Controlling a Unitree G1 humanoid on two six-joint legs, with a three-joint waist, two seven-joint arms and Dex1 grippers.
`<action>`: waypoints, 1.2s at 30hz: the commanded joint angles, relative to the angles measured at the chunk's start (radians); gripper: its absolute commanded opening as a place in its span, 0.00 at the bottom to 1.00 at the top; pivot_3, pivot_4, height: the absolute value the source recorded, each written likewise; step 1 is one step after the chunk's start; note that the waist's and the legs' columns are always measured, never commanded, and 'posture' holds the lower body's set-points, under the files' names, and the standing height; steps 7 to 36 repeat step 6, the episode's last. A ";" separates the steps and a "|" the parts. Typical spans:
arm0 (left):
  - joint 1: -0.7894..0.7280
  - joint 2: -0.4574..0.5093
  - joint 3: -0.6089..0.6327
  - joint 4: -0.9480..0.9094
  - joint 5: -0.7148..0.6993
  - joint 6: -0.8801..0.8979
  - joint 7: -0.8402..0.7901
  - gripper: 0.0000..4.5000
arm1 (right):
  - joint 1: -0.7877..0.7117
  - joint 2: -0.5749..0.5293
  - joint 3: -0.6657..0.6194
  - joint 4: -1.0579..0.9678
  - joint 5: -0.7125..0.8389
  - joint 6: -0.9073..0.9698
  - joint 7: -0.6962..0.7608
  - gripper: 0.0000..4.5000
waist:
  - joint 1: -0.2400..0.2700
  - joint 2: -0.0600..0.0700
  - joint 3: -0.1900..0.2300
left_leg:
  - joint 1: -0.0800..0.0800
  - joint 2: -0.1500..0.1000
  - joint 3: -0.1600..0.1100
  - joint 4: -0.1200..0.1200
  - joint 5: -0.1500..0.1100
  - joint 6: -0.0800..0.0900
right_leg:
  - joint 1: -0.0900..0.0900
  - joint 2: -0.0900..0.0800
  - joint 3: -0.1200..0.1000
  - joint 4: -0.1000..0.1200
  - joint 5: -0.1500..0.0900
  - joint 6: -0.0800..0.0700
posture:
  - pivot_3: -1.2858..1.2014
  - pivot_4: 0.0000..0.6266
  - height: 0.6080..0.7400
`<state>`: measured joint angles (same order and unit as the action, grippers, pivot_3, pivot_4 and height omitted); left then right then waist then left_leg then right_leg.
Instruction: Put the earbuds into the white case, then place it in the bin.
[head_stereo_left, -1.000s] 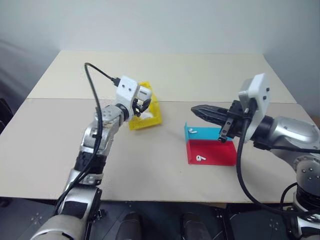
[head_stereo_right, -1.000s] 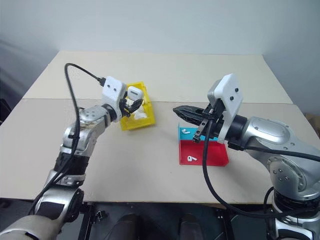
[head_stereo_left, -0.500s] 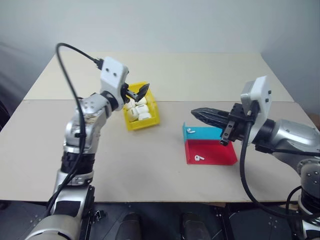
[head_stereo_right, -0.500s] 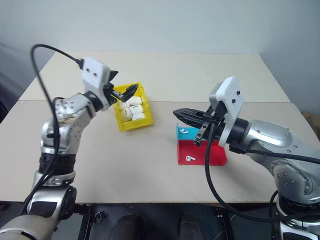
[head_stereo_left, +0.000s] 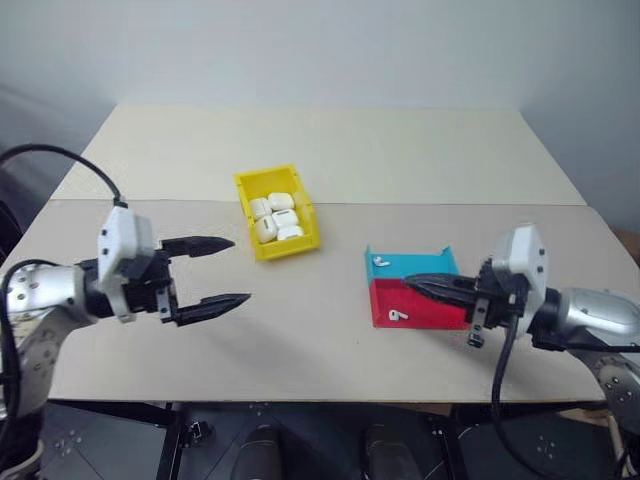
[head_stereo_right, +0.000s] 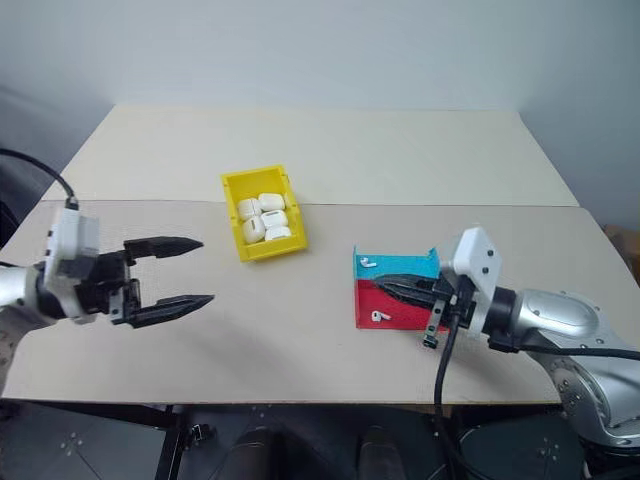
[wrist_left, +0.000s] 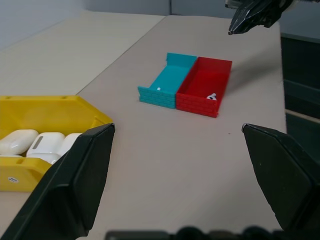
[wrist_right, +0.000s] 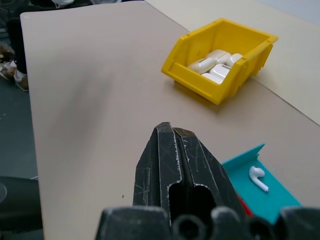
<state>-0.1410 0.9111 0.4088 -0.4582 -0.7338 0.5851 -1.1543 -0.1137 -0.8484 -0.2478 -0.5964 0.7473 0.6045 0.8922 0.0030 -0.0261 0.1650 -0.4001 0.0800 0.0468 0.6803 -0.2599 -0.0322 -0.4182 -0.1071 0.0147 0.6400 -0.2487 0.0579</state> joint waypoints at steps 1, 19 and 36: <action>0.013 0.035 0.080 -0.049 -0.088 0.042 0.001 0.98 | 0.003 -0.026 -0.069 -0.011 0.022 -0.033 0.038 0.00 | 0.000 0.000 0.000 | 0.000 0.000 0.000 0.000 0.000 0.000 | 0.000 0.000 0.000 0.000 0.000 0.000 | 0.52 0.24 1.00; 0.046 0.043 0.117 -0.090 -0.150 0.084 0.049 0.98 | 0.001 -0.052 -0.097 -0.003 0.045 -0.025 0.076 0.00 | -0.001 0.000 0.000 | 0.000 0.000 0.000 0.000 0.000 0.000 | 0.000 0.000 0.001 -0.001 0.000 0.000 | 0.52 0.24 1.00; 0.046 0.043 0.117 -0.090 -0.150 0.084 0.049 0.98 | 0.001 -0.052 -0.097 -0.003 0.045 -0.025 0.076 0.00 | -0.001 0.000 0.000 | 0.000 0.000 0.000 0.000 0.000 0.000 | 0.000 0.000 0.001 -0.001 0.000 0.000 | 0.52 0.24 1.00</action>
